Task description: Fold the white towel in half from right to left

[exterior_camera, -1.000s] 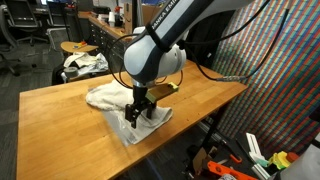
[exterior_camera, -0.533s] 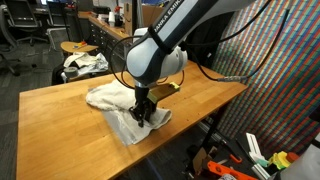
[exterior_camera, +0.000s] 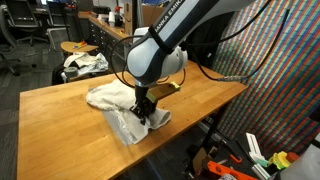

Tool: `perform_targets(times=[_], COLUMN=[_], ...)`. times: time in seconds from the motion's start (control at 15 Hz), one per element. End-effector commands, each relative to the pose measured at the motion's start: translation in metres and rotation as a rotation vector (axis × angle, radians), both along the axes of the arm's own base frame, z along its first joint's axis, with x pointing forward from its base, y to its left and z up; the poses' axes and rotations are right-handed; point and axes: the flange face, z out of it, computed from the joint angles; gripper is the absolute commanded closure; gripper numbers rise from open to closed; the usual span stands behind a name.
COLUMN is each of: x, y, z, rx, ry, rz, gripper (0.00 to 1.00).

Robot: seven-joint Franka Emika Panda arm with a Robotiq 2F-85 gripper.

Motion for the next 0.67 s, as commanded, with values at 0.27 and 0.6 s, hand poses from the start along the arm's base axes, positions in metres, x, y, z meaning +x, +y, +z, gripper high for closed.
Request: perform_targets(times=[0.27,0.6], x=[0.0084,0.0094], y=[-0.0124,-0.0139], z=[0.0067,0.0145], rx=[-0.067,-0.062], ry=[-0.021,-0.032], rz=[-0.020,-0.025], gripper=[0.90,0.90])
